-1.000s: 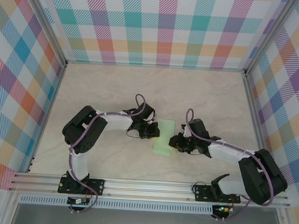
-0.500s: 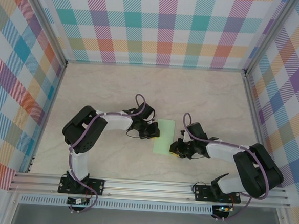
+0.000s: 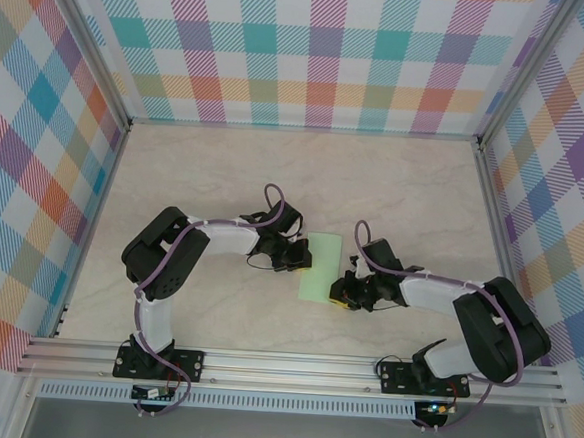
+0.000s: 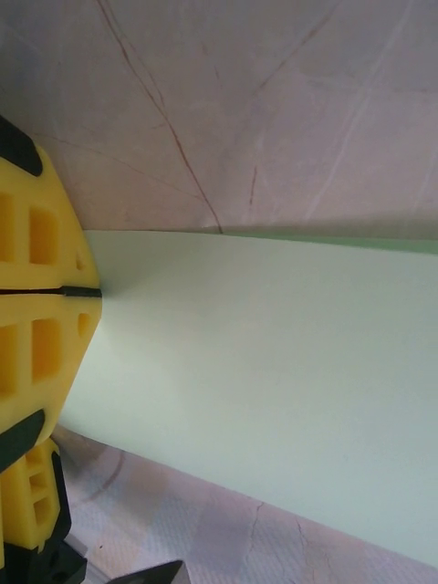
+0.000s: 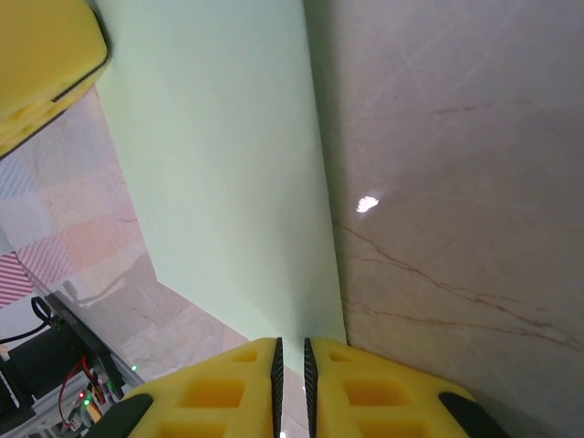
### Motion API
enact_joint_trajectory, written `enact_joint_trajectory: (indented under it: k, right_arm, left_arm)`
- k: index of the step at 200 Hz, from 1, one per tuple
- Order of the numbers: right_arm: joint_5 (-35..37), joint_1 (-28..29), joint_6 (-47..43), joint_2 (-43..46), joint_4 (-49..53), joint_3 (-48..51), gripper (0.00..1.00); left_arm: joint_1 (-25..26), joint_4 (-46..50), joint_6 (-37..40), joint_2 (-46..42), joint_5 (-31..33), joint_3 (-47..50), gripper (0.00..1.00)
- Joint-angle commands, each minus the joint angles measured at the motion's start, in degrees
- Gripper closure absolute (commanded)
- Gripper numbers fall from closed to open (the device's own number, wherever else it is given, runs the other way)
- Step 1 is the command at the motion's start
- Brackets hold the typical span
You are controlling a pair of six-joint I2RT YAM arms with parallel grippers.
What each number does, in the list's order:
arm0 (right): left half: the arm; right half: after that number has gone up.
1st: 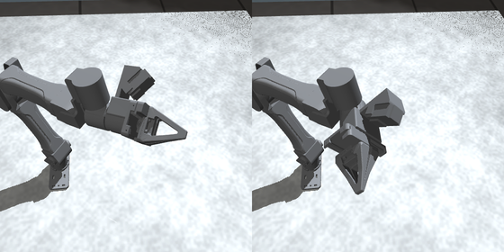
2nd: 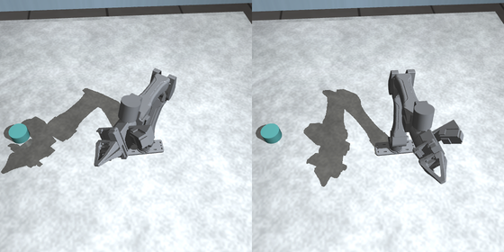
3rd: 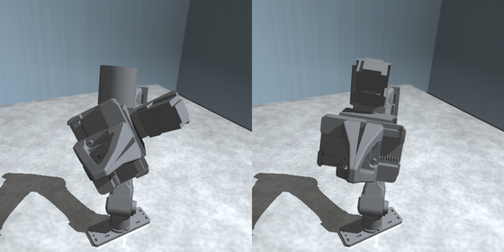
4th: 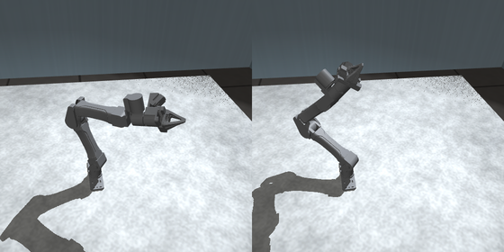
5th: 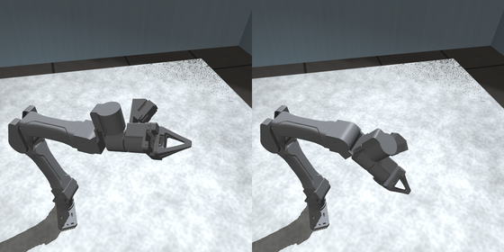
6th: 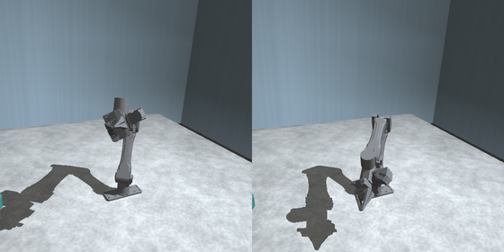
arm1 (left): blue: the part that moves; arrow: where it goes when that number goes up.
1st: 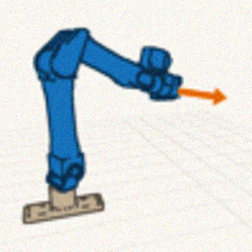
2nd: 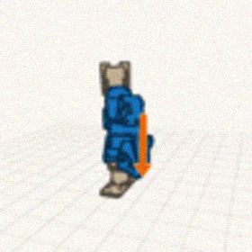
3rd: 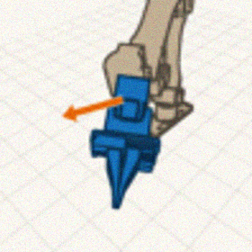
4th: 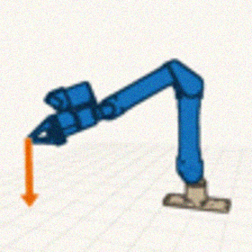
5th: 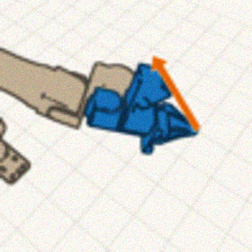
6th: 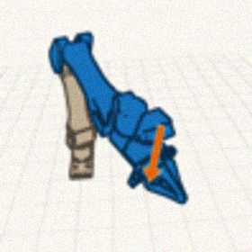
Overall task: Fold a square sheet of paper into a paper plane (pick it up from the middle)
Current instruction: Fold the square sheet of paper in half at the center of the table.
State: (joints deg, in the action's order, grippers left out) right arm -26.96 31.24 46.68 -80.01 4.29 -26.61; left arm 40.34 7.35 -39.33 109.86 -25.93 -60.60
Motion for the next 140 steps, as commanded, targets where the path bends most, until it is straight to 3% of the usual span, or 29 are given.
enact_joint_trajectory:
  k: [1,70,100,140]
  right_arm:
    - [3.7,0.4,-2.3,2.8,4.4,-5.7,0.82]
    - [16.7,-0.4,-6.1,-11.1,7.8,-23.0,0.85]
    - [17.1,-1.0,-6.1,-20.1,9.4,-30.7,0.86]
    - [13.7,-0.9,-4.3,-25.7,6.8,-32.9,0.86]
  left_arm:
    - [0.7,9.4,1.5,5.1,7.4,2.5,0.93]
    - [0.7,17.2,9.8,2.3,6.5,-7.6,0.89]
    - [0.6,18.4,8.7,-2.6,7.9,-7.2,0.86]
    - [-0.7,19.9,3.9,-12.1,15.5,-1.8,0.82]
